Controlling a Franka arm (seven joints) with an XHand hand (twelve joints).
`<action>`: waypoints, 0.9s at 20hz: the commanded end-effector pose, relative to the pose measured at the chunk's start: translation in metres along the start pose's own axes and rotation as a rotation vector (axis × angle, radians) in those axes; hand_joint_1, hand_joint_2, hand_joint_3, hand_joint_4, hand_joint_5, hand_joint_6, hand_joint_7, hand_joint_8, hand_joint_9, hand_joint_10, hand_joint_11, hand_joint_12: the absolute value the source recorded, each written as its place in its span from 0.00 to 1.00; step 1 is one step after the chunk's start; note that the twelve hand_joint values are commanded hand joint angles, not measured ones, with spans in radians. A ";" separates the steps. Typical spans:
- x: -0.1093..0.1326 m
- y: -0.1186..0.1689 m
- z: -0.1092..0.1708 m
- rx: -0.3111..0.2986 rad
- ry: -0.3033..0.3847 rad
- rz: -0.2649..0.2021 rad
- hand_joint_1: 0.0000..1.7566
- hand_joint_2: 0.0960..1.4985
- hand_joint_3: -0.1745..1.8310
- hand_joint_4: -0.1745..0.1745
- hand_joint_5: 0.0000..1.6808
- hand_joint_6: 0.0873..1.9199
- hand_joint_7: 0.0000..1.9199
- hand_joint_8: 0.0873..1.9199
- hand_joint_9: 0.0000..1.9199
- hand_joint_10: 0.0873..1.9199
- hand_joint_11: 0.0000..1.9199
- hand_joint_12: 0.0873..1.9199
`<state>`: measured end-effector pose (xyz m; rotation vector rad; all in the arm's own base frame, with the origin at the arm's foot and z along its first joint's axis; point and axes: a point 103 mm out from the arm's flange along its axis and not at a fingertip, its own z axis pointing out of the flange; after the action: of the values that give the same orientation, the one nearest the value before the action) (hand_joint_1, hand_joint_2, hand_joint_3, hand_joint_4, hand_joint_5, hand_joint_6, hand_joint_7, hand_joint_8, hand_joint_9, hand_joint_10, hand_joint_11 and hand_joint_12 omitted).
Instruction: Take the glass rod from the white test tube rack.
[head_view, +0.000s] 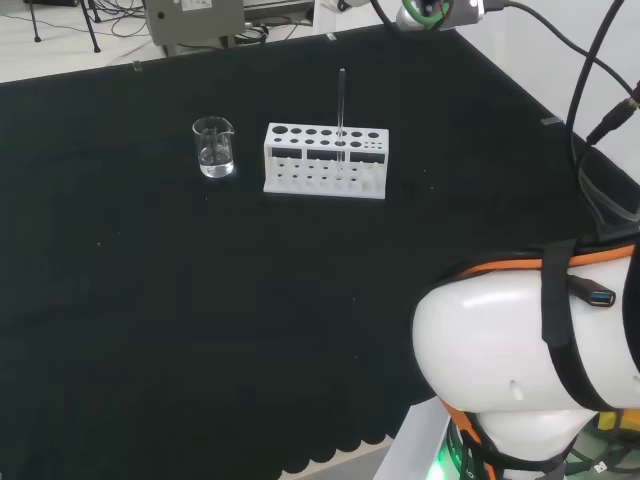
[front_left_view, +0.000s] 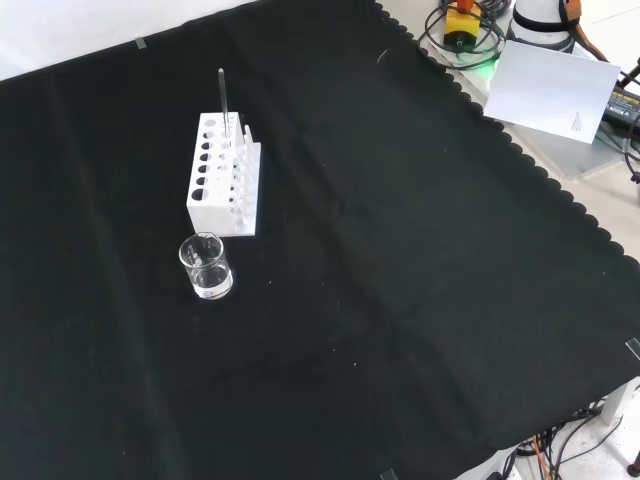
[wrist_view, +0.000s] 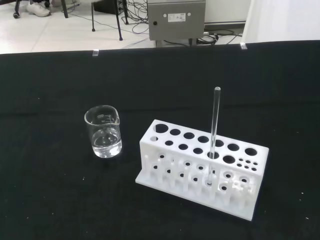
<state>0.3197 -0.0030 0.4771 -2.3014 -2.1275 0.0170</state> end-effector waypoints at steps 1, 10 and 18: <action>-0.016 -0.007 -0.006 -0.012 -0.002 0.023 0.38 0.56 0.31 0.09 0.07 0.00 0.00 0.22 0.01 0.38 0.00 0.54; -0.042 0.030 0.003 -0.032 -0.030 0.009 0.38 0.54 0.33 0.06 0.10 0.00 0.01 0.40 0.14 0.46 0.02 0.77; -0.052 0.071 0.016 -0.016 -0.032 -0.019 0.39 0.54 0.35 0.04 0.14 0.00 0.06 0.44 0.21 0.46 0.07 0.76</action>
<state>0.3553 -0.0438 0.4666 -2.3176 -2.1423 0.0403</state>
